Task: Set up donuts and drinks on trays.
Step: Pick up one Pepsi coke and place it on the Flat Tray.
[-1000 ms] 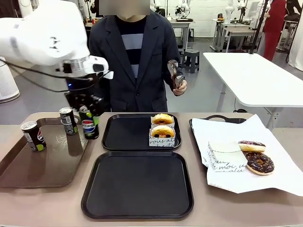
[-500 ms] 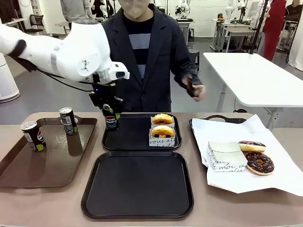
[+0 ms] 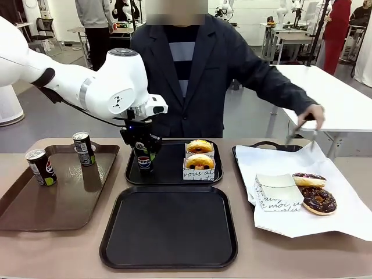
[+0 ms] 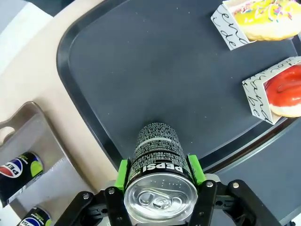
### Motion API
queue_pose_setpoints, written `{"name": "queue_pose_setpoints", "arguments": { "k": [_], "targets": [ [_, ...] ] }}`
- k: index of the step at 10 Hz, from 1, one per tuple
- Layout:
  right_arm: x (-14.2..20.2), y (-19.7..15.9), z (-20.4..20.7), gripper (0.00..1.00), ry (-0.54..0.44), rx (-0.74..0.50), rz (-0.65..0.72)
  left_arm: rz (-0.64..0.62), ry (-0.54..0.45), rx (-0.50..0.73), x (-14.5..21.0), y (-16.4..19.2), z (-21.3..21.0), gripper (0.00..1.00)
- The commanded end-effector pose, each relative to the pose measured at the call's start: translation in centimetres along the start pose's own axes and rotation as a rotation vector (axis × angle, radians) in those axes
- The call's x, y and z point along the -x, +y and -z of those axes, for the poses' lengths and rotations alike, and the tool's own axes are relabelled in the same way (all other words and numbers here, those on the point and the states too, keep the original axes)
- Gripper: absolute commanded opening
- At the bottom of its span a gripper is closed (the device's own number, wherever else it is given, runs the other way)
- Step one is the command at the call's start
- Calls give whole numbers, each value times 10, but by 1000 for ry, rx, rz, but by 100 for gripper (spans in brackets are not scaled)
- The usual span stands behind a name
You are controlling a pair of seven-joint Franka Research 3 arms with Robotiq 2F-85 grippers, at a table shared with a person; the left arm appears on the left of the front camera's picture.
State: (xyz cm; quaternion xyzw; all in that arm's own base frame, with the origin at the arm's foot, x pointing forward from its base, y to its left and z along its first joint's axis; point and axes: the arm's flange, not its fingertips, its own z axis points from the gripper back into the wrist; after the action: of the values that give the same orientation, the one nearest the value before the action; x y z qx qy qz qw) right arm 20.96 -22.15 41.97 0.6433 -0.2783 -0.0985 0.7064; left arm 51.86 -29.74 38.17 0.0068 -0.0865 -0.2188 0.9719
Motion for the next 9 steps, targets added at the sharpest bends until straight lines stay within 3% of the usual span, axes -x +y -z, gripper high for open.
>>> {"name": "queue_pose_setpoints", "arguments": {
  "k": [1, 2, 3, 6, 9],
  "targets": [
    [-3, 0, 1, 100, -16, -20, -17, -3, 0, -26, -1, -4, 0, 58],
    [-3, 0, 1, 100, -16, -20, -17, -3, 8, -23, -1, -4, 1, 69],
    [-3, 0, 1, 100, -16, -20, -17, 3, 12, -19, 0, -4, -1, 100],
    [-3, 0, 1, 100, -16, -20, -17, 39, 18, -20, 10, -11, -23, 100],
    [-3, 0, 1, 100, -16, -20, -17, 68, -1, -66, 47, -27, -71, 100]
  ]
}}
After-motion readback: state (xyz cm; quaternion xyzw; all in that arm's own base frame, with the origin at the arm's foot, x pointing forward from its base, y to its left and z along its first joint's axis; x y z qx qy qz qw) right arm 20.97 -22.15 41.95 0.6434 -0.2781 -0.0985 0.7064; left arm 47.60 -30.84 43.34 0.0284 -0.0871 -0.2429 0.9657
